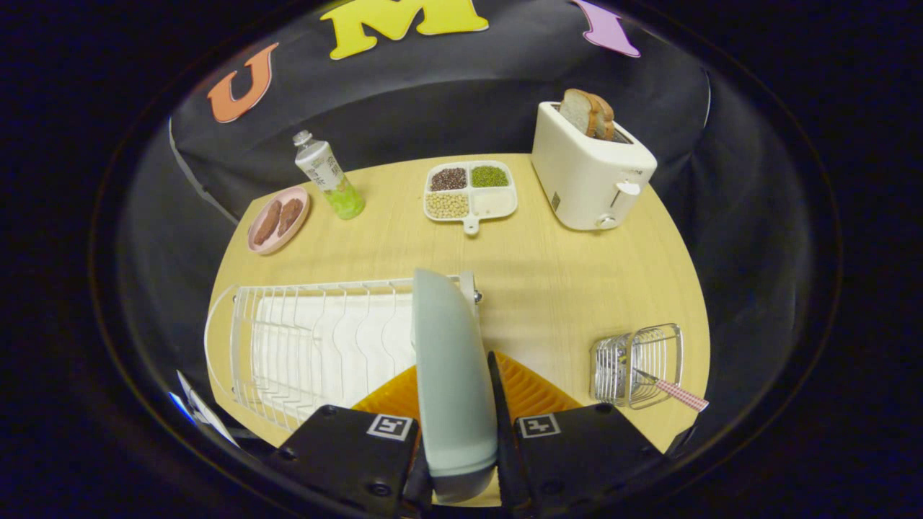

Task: Take the plate from the dish rack, then take the spoon from the basket and place it into the plate.

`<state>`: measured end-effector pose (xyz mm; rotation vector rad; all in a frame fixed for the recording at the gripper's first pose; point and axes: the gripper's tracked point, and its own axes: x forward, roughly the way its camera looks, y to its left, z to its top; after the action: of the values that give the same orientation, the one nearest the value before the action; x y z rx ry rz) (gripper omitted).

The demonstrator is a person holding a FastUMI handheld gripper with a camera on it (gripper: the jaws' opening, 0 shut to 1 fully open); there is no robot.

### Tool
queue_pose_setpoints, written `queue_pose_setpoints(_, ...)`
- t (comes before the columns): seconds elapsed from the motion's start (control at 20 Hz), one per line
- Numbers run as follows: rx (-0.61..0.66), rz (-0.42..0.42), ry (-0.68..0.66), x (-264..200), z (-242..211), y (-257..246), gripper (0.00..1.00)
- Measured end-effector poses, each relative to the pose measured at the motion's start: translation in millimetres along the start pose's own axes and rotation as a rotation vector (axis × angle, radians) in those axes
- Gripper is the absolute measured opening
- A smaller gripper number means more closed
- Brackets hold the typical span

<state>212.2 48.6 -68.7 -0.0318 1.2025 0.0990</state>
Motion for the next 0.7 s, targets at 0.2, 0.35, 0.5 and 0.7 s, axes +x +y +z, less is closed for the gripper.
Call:
queue_pose_setpoints(0.2,-0.026,-0.091,-0.023,-11,5,0,0.39)
queue_pose_setpoints(0.35,-0.061,-0.173,-0.071,-23,13,-5,0.38)
queue_pose_setpoints(0.5,-0.089,-0.225,-0.139,-41,21,-6,0.37)
queue_pose_setpoints(0.7,-0.087,-0.177,-0.179,-58,13,5,0.36)
